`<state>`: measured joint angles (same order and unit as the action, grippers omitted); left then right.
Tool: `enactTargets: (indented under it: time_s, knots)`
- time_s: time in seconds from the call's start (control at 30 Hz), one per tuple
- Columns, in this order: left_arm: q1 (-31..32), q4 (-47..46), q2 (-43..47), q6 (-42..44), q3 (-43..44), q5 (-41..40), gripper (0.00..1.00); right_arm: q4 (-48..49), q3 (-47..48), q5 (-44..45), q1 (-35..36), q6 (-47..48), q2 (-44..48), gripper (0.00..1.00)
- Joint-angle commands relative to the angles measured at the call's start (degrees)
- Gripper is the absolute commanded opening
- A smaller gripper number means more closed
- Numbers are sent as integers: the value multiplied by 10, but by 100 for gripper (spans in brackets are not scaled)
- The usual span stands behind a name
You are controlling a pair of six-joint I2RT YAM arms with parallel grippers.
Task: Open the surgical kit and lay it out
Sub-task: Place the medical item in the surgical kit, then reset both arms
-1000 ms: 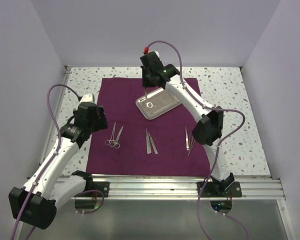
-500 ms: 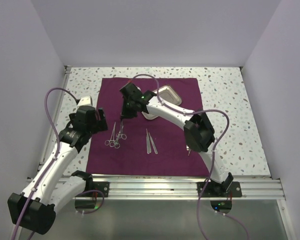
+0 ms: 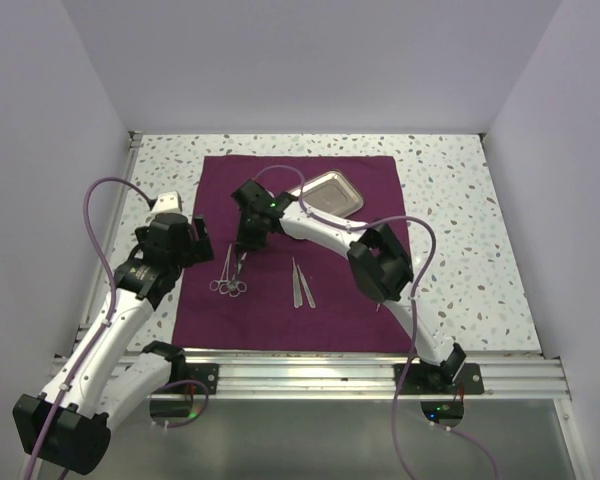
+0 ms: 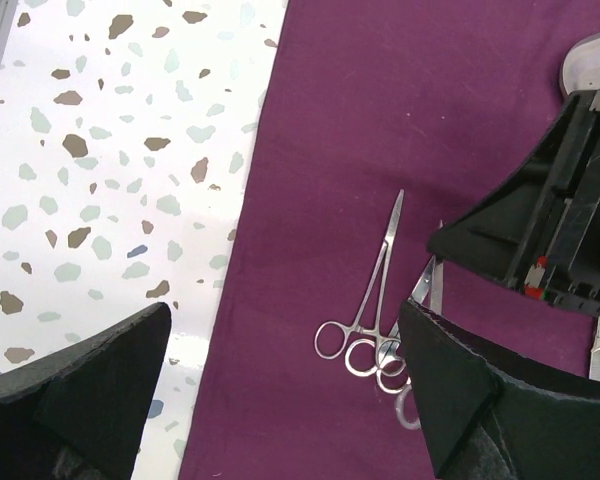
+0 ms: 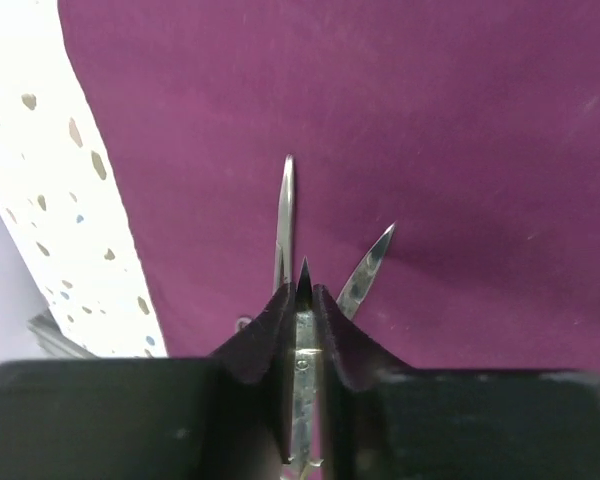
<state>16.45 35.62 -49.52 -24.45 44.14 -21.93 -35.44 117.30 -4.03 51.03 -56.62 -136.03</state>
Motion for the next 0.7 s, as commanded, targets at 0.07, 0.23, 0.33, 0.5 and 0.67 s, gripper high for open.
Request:
enactTargets:
  time_s: [0.07,0.23,0.33,0.5,0.67]
  knots:
    - [-5,-30,7,2,-4,-8,100,-15,13,-11,10,9,48,52]
    - [-5,-32,9,3,-4,-7,99,-78,7,43,8,88,132,82]
    - [-5,-31,5,4,-1,-2,99,-96,-40,106,8,153,224,82]
    - [-5,-31,-14,11,22,21,99,-112,-174,196,9,244,389,82]
    - [-2,-13,-73,12,114,87,99,-133,-348,275,12,251,622,86]
